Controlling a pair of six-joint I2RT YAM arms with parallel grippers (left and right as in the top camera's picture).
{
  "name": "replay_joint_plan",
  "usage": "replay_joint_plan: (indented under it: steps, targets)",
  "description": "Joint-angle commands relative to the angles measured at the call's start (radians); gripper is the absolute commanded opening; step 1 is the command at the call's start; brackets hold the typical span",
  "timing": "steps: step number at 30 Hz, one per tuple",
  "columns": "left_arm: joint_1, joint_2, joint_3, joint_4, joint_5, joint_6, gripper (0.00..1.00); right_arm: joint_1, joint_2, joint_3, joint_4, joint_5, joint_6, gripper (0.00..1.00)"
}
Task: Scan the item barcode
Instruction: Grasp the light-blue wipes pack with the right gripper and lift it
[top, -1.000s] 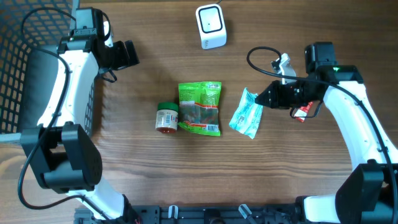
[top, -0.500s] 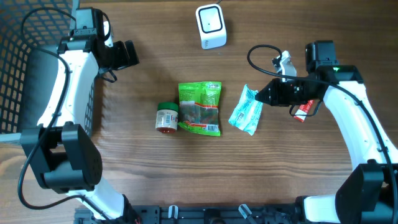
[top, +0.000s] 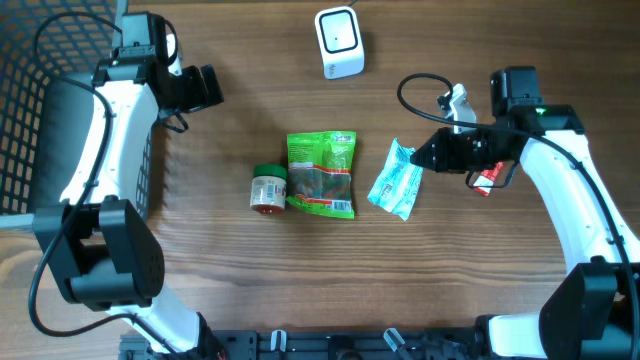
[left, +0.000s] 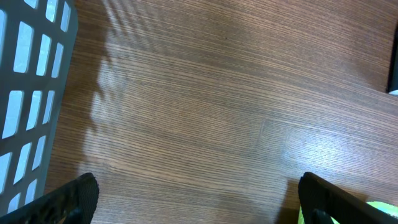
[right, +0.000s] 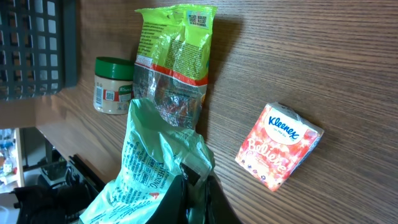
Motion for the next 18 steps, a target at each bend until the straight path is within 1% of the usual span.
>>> replay_joint_plan:
  steps: [1,7,13,15,17,18]
  targets:
    - [0.002,-0.015,0.01,0.0,-0.006,-0.009,1.0,0.004,-0.059,0.005,-0.001,-0.021,-0.002,0.04]
    - [0.003,-0.015,0.01,0.0,-0.006,-0.009,1.0,0.004,-0.239,0.01,-0.03,-0.008,0.066,0.04]
    - [0.003,-0.015,0.01,0.0,-0.006,-0.009,1.0,0.016,-0.262,0.011,-0.041,0.045,0.076,0.04]
    - [0.003,-0.015,0.01,0.0,-0.006,-0.009,1.0,0.05,-0.259,0.011,-0.016,0.122,0.09,0.04]
    - [0.003,-0.015,0.01,0.0,-0.006,-0.009,1.0,0.121,-0.259,-0.001,0.034,0.277,0.105,0.04]
    - [0.003,-0.015,0.01,0.0,-0.006,-0.009,1.0,0.15,-0.258,-0.011,0.066,0.333,0.135,0.04]
